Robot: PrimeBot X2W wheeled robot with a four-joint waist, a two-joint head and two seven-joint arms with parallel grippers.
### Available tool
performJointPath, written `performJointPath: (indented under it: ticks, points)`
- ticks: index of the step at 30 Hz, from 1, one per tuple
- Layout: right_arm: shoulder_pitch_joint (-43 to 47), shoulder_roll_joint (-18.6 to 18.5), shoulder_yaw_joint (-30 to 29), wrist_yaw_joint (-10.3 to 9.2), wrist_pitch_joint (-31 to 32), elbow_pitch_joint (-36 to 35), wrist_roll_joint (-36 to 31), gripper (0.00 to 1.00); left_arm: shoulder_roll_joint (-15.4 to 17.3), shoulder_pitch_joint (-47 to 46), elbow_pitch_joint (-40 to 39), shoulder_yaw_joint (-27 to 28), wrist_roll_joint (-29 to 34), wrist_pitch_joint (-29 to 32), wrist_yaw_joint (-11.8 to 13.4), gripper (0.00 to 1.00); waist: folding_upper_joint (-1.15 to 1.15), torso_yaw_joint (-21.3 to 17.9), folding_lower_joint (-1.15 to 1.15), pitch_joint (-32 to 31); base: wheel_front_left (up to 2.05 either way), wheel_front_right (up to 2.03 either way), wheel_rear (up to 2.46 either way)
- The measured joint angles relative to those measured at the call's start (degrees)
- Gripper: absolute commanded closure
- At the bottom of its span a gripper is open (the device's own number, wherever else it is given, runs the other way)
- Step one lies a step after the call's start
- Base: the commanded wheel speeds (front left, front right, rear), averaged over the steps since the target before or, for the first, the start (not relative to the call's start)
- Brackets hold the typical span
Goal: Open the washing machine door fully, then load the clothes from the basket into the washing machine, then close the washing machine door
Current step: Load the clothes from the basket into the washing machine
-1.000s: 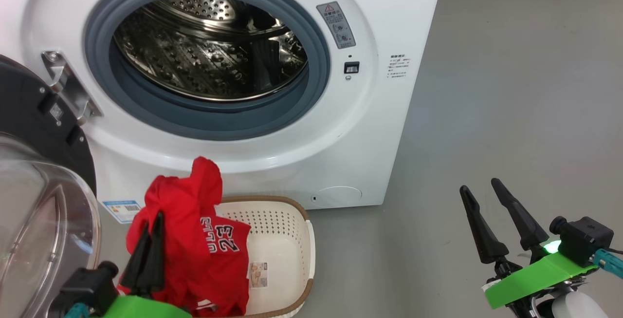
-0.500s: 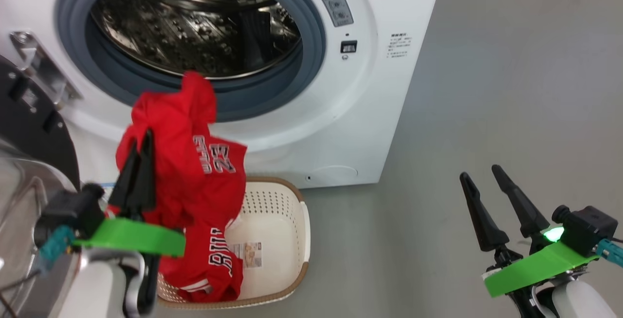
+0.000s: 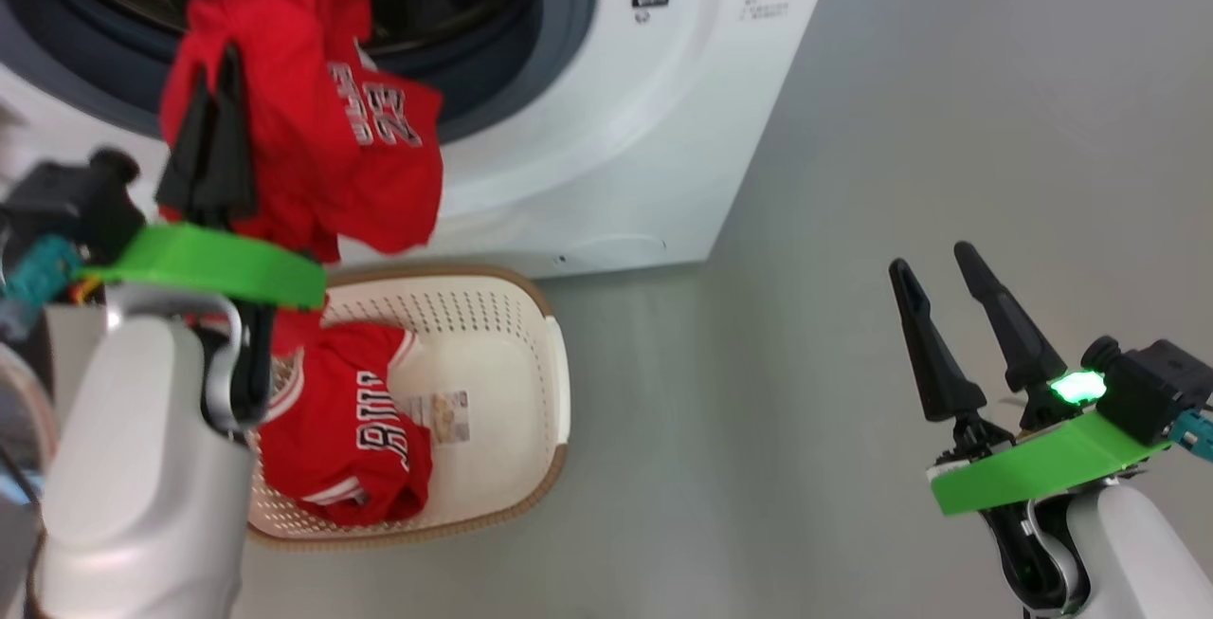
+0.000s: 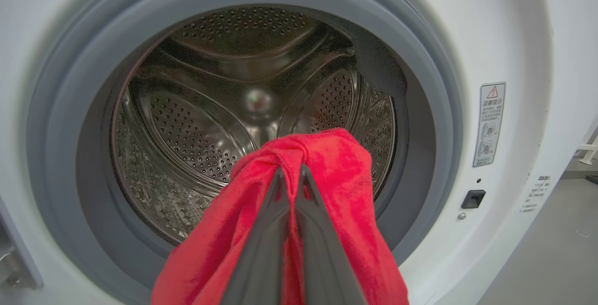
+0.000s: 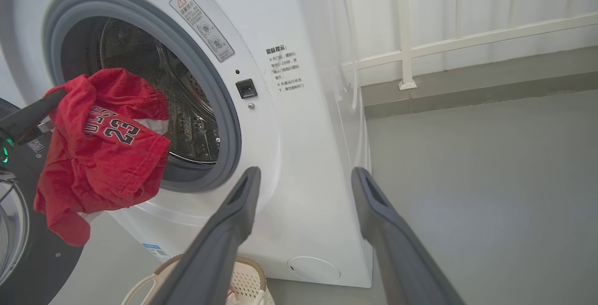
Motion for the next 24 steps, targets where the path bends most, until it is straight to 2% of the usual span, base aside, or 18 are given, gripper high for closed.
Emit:
performJointPath:
  ticks: [8, 24]
  points:
    - [-3.24, 0.99, -0.02, 0.0, 0.0, -0.98, -0.44, 0.0, 0.13, -11.05, 8.46, -0.12, 0.56, -0.45, -0.04, 1.0, 0.0, -2.0, 0.0, 6.19, 0.0, 0.0, 0.0]
    - [-8.45, 3.47, 0.12, 0.0, 0.0, -2.65, -0.62, 0.0, 2.45, -33.66, 25.9, 1.22, 1.47, -1.65, 0.05, 1.0, 0.0, -6.16, 0.0, 18.98, 0.0, 0.0, 0.0]
